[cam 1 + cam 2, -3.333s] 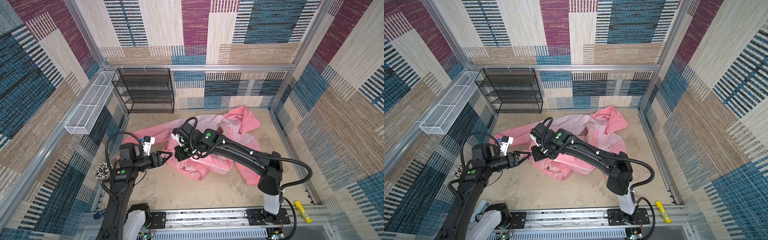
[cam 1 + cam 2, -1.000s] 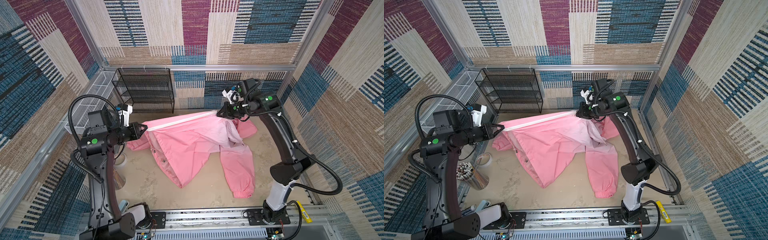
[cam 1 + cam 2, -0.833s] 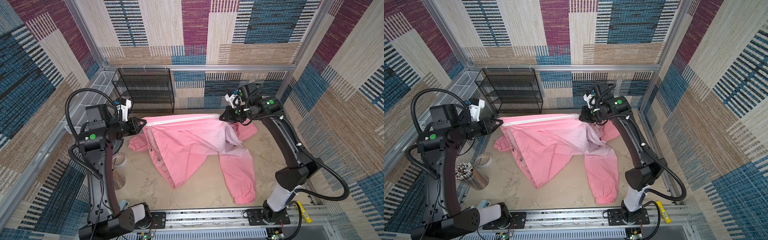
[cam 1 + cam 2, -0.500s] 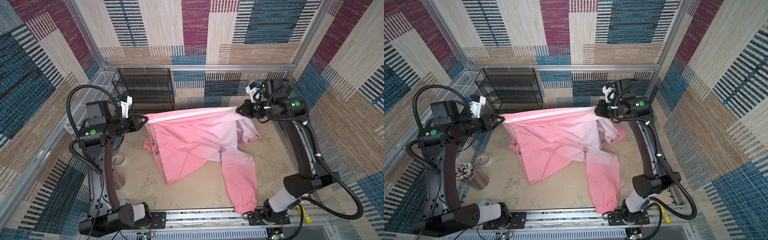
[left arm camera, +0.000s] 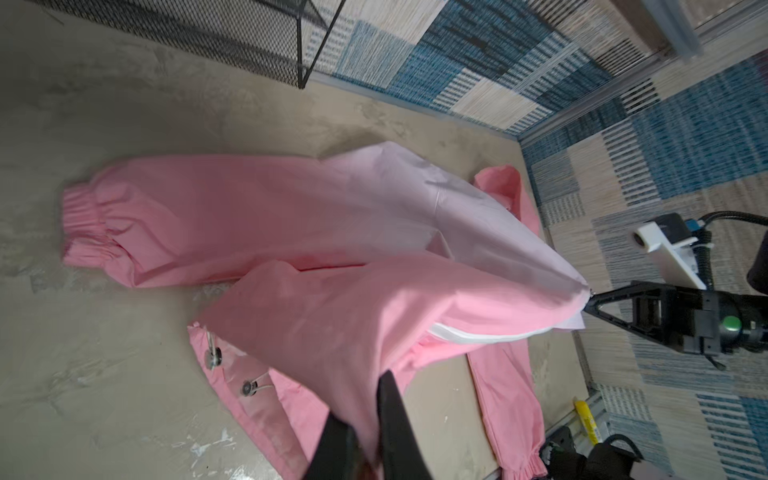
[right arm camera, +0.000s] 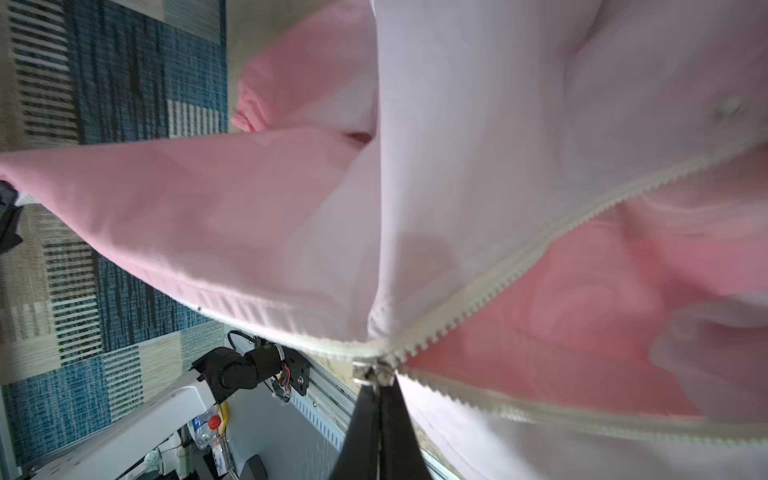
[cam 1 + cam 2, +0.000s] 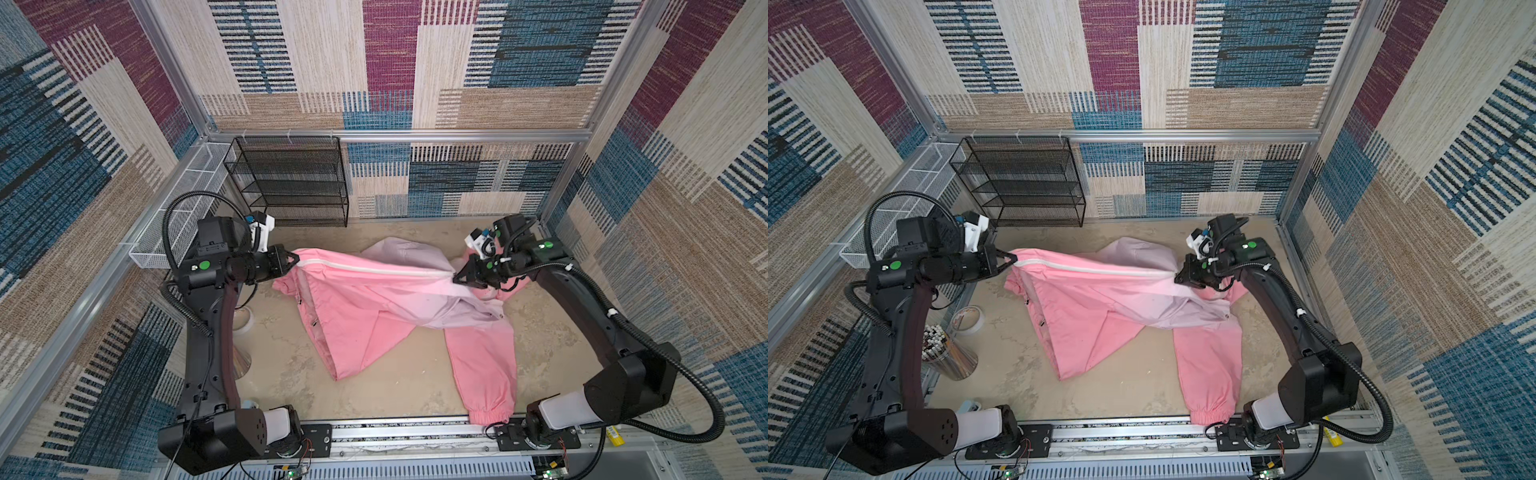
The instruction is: Zip up the jacket
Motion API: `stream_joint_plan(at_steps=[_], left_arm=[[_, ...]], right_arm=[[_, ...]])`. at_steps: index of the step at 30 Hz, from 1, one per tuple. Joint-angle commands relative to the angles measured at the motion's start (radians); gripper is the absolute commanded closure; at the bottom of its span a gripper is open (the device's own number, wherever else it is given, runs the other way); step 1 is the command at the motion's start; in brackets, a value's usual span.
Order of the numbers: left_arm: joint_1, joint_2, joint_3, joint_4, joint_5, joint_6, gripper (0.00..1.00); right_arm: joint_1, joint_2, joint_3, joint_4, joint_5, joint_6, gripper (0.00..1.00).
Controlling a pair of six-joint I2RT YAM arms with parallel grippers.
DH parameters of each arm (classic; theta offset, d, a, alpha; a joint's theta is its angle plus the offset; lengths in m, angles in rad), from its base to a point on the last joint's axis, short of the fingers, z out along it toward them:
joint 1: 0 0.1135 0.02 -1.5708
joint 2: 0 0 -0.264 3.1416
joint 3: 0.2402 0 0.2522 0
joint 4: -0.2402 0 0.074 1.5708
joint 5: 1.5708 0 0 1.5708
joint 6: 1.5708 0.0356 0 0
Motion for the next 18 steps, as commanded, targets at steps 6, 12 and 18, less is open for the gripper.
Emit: stream_joint_plan(at_steps=[6,12,18], left_arm=[[-0.009,-0.108,-0.22,0.045,-0.035,0.035,1.0],[-0.008,-0.114,-0.212,-0.008,-0.042,0.07,1.0],[0.006,-0.112,-0.176,-0.076,-0.133,0.125,1.0]], right_arm=[[0.049,-0.102,-0.159,0.234,0.087,0.117,0.16],[0.166,-0.152,-0.24,0.251,0.265,0.17,0.18],[0.164,-0.244,-0.29,0.281,0.338,0.16,0.18]])
